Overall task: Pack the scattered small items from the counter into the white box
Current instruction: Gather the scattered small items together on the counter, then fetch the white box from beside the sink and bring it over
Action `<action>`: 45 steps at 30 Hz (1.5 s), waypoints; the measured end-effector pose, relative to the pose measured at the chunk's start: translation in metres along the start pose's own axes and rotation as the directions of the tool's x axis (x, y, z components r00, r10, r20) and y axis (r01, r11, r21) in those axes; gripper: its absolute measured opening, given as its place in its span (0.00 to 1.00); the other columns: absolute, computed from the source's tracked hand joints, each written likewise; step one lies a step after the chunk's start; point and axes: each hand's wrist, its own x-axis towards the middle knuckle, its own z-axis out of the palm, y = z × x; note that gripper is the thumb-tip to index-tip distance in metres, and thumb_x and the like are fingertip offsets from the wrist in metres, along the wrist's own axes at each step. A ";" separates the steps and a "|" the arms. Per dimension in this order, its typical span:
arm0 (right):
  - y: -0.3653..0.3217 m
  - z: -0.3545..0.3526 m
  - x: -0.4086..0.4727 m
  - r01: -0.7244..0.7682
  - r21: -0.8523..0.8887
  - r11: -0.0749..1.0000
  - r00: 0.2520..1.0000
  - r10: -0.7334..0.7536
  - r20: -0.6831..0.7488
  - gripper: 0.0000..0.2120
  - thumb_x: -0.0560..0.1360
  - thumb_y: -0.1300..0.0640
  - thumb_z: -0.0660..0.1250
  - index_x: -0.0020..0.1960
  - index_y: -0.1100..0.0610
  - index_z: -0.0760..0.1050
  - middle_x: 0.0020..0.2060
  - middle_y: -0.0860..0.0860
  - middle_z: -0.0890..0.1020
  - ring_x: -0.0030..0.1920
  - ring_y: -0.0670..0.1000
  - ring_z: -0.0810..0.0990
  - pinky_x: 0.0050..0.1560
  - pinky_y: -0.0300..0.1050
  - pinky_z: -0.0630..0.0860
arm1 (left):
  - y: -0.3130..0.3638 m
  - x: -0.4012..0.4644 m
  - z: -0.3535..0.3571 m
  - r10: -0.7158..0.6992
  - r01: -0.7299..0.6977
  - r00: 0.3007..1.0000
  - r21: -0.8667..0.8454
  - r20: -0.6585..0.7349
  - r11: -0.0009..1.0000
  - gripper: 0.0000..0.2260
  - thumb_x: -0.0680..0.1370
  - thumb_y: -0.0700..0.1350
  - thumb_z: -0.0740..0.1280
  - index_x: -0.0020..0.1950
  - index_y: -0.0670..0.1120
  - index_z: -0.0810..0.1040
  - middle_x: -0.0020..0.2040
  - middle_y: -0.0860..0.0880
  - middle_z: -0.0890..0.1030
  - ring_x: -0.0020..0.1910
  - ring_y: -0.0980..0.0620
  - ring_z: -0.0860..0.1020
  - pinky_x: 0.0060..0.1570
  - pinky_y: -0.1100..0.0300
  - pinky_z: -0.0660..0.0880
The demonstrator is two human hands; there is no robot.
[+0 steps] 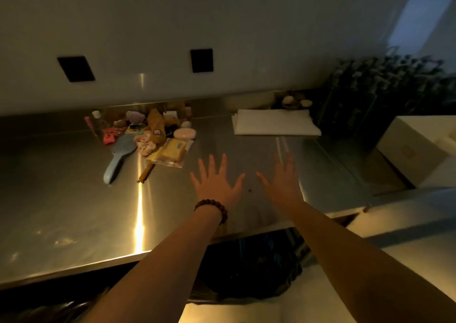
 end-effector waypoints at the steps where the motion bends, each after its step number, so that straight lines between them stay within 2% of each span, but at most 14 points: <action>1: 0.006 -0.008 -0.008 -0.014 -0.008 1.000 1.000 0.014 0.001 0.40 0.75 0.36 0.59 0.78 0.55 0.46 0.77 0.58 0.42 0.77 0.58 0.43 0.75 0.57 0.49 | 0.009 -0.006 0.003 0.018 -0.018 1.000 -0.005 0.005 1.000 0.35 0.72 0.72 0.43 0.75 0.59 0.41 0.77 0.49 0.44 0.75 0.44 0.38 0.69 0.39 0.39; 6: 0.040 -0.049 -0.040 -0.071 -0.063 0.995 0.997 0.068 -0.045 0.39 0.77 0.38 0.59 0.78 0.55 0.47 0.77 0.58 0.42 0.77 0.58 0.44 0.75 0.58 0.51 | 0.059 -0.033 0.016 0.141 -0.140 0.990 -0.027 0.029 0.990 0.37 0.70 0.74 0.41 0.75 0.59 0.41 0.77 0.50 0.44 0.75 0.44 0.38 0.68 0.39 0.37; 12: 0.104 -0.095 -0.056 -0.160 0.002 0.987 0.984 0.160 -0.077 0.38 0.77 0.37 0.57 0.78 0.54 0.47 0.77 0.57 0.38 0.76 0.58 0.38 0.74 0.57 0.45 | 0.136 -0.042 0.030 0.259 -0.258 0.963 -0.035 0.070 0.966 0.36 0.71 0.73 0.43 0.75 0.59 0.40 0.77 0.49 0.44 0.75 0.44 0.38 0.67 0.38 0.35; 17: 0.186 -0.140 -0.046 -0.231 0.033 0.972 0.960 0.233 -0.153 0.38 0.76 0.36 0.58 0.78 0.52 0.48 0.77 0.55 0.39 0.77 0.57 0.40 0.74 0.56 0.46 | 0.230 -0.039 0.049 0.380 -0.375 0.921 -0.067 0.087 0.925 0.35 0.74 0.70 0.47 0.76 0.55 0.42 0.77 0.46 0.45 0.75 0.41 0.41 0.68 0.38 0.38; 21: 0.268 -0.186 -0.025 -0.282 -0.021 0.959 0.938 0.271 -0.217 0.39 0.75 0.34 0.57 0.77 0.50 0.47 0.77 0.55 0.41 0.77 0.58 0.42 0.74 0.58 0.49 | 0.324 -0.035 0.074 0.434 -0.426 0.896 -0.094 0.096 0.900 0.34 0.76 0.67 0.49 0.76 0.53 0.43 0.77 0.45 0.46 0.75 0.41 0.42 0.70 0.36 0.43; 26: 0.369 -0.246 0.012 -0.321 -0.058 0.945 0.927 0.301 -0.225 0.40 0.73 0.31 0.55 0.77 0.48 0.46 0.78 0.53 0.42 0.77 0.58 0.43 0.74 0.61 0.50 | 0.435 -0.019 0.105 0.452 -0.443 0.890 -0.122 0.063 0.888 0.34 0.76 0.65 0.51 0.76 0.52 0.44 0.77 0.46 0.46 0.75 0.43 0.43 0.71 0.37 0.45; 31: 0.441 -0.292 0.051 -0.293 -0.033 0.955 0.942 0.282 -0.183 0.41 0.72 0.30 0.56 0.77 0.46 0.45 0.78 0.52 0.42 0.77 0.58 0.44 0.73 0.61 0.51 | 0.506 0.005 0.130 0.435 -0.424 0.900 -0.170 0.031 0.890 0.35 0.76 0.66 0.52 0.76 0.52 0.44 0.77 0.46 0.47 0.75 0.45 0.43 0.72 0.40 0.44; 40: 0.521 -0.330 0.141 -0.207 -0.038 0.978 0.969 0.200 -0.142 0.38 0.74 0.33 0.57 0.77 0.46 0.47 0.78 0.53 0.44 0.77 0.57 0.44 0.75 0.60 0.51 | 0.575 0.072 0.172 0.362 -0.350 0.931 -0.188 0.034 0.918 0.35 0.76 0.66 0.52 0.76 0.53 0.43 0.77 0.47 0.46 0.75 0.45 0.44 0.72 0.42 0.45; 45: 0.567 -0.349 0.193 -0.177 -0.008 0.984 0.983 0.176 -0.048 0.40 0.72 0.31 0.58 0.77 0.44 0.47 0.78 0.49 0.41 0.77 0.56 0.43 0.74 0.61 0.50 | 0.594 0.111 0.197 0.334 -0.292 0.940 -0.341 0.068 0.893 0.36 0.74 0.67 0.54 0.76 0.56 0.41 0.77 0.48 0.44 0.75 0.46 0.44 0.72 0.43 0.50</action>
